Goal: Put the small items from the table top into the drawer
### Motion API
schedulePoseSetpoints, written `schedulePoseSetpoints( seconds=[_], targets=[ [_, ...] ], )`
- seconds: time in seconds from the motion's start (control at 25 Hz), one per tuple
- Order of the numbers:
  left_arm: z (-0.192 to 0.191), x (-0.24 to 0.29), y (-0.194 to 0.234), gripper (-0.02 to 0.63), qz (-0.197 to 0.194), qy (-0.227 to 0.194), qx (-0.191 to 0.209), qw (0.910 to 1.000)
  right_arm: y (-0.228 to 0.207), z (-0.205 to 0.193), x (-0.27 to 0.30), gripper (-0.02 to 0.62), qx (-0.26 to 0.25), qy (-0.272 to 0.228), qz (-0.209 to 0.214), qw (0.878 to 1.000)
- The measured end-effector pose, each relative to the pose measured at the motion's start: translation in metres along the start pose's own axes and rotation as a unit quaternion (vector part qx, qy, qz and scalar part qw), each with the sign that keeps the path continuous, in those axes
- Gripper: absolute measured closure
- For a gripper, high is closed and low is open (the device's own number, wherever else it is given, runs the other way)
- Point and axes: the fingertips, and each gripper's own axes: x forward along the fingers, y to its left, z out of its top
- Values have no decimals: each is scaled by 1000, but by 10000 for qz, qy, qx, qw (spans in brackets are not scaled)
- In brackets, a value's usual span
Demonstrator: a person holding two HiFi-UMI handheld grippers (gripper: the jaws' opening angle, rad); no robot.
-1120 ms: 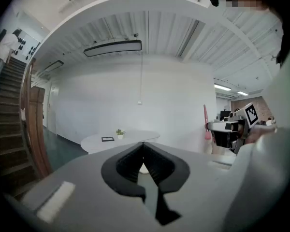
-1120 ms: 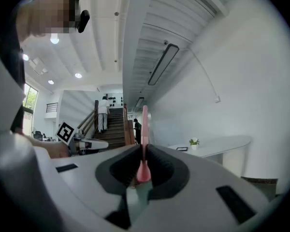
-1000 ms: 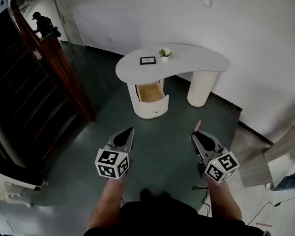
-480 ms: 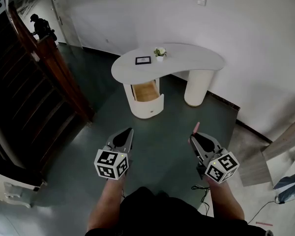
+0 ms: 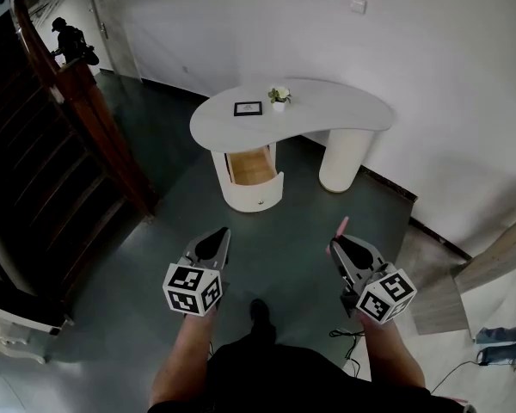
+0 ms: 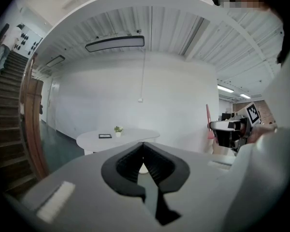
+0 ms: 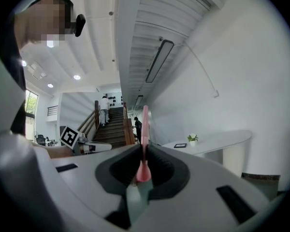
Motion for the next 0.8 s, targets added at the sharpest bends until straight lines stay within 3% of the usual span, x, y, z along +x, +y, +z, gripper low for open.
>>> schedulePoseSetpoints(
  seconds=[0.8],
  targets=[
    [19,164,108,595,-370,200,-263,9988,-107,7,166,543,118,286,-288,9991]
  ],
)
